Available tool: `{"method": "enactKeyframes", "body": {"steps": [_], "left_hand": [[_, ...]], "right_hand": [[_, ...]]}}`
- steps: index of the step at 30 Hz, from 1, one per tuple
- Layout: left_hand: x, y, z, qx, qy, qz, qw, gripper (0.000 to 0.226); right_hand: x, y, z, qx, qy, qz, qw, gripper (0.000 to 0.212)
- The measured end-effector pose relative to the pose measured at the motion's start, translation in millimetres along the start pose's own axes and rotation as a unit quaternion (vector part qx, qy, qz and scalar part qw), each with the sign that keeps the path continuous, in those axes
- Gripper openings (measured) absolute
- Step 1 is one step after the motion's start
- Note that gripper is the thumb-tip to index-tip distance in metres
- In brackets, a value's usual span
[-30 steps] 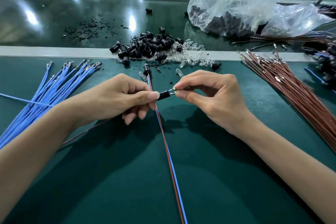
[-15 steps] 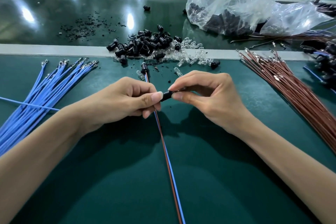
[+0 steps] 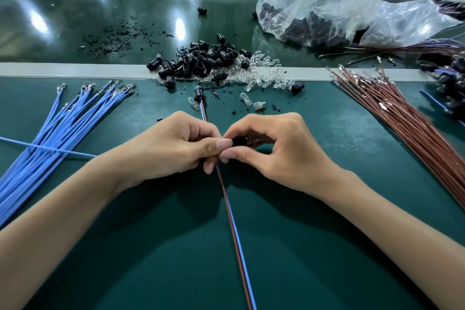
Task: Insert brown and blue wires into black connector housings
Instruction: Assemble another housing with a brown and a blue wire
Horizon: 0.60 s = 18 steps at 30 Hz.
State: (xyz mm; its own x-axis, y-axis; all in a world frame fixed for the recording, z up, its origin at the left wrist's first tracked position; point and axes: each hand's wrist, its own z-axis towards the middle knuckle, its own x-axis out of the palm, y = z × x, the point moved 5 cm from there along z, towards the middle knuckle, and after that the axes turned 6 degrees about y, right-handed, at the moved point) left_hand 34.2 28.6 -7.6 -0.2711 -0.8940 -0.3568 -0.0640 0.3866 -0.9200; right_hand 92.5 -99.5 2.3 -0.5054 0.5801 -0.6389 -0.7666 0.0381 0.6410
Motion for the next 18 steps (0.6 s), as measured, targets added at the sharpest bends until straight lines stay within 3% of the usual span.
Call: {"method": "enactKeyframes", "body": {"steps": [18], "left_hand": [[-6.2, 1.3, -1.8, 0.052, 0.005, 0.04, 0.998, 0.027]], "right_hand": [[-2.1, -8.5, -3.9, 0.075, 0.03, 0.162, 0.983, 0.012]]}}
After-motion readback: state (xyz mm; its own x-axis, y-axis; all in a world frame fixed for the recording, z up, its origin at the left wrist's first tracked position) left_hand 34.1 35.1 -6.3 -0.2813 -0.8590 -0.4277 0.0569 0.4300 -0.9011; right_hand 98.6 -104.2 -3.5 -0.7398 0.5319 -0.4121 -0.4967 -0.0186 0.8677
